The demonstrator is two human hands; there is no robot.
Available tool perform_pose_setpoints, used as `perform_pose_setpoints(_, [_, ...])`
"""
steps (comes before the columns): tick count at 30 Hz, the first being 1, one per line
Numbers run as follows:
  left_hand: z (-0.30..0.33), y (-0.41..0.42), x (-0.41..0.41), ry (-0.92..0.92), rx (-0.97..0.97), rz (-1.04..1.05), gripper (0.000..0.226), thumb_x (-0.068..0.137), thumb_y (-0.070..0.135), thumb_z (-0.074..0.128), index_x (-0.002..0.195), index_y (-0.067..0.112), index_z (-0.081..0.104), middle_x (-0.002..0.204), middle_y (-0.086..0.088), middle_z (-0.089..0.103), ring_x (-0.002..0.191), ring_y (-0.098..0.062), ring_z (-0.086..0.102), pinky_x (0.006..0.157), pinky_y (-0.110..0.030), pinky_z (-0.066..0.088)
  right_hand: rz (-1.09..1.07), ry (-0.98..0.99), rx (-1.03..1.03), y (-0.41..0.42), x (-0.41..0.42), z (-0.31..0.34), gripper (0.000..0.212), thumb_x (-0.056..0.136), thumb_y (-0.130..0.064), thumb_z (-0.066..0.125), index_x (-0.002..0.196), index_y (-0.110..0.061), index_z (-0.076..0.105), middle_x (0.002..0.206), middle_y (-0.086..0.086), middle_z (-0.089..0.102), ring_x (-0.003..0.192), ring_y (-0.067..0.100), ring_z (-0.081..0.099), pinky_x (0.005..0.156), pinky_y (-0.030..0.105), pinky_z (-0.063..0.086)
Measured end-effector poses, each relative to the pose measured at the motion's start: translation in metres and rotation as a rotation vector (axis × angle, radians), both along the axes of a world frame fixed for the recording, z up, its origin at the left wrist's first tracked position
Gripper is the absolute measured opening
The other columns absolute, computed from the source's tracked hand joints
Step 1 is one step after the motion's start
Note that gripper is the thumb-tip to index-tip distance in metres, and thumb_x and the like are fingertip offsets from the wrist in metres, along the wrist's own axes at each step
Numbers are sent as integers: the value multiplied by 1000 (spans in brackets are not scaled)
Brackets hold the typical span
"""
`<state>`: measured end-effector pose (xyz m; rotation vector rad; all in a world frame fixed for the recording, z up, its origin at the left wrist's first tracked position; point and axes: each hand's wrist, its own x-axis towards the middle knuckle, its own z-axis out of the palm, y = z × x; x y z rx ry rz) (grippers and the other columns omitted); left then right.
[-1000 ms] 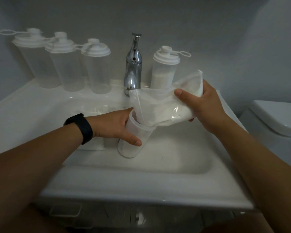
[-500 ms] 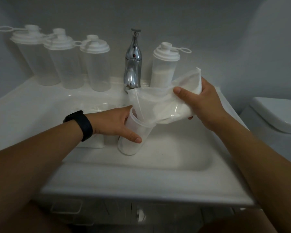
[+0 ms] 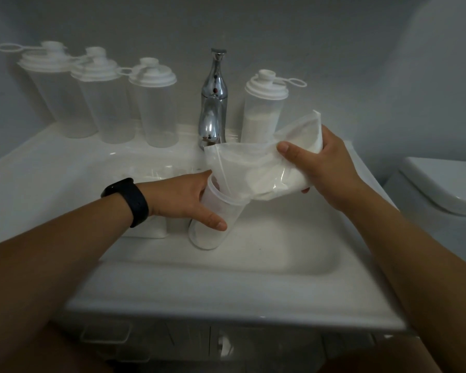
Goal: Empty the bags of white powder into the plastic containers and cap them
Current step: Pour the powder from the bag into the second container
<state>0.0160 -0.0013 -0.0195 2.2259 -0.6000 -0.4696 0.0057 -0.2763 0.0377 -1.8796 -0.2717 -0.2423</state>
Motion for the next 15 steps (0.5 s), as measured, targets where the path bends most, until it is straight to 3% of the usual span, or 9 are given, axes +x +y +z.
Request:
perform_pose_setpoints(5, [2,-2,-1,-2,-7,-15,77,66,41,90,130,47,48,119,37,63,114,11,59,92,-9,48,4,-8,7,0,0,0,26,88,-35,79,107,-28,62,94,0,75,72,17,74,44,31,51])
perform_pose_setpoints(15, [2,-1,-1,-10,5,-12,80,67,41,91,135,42,49,128,27,63,117,8,59,99,-15,49,4,2,13,0,1,-1,27,87,-35,80,106,-27,63,90,-1,74,69,16,73,44,30,50])
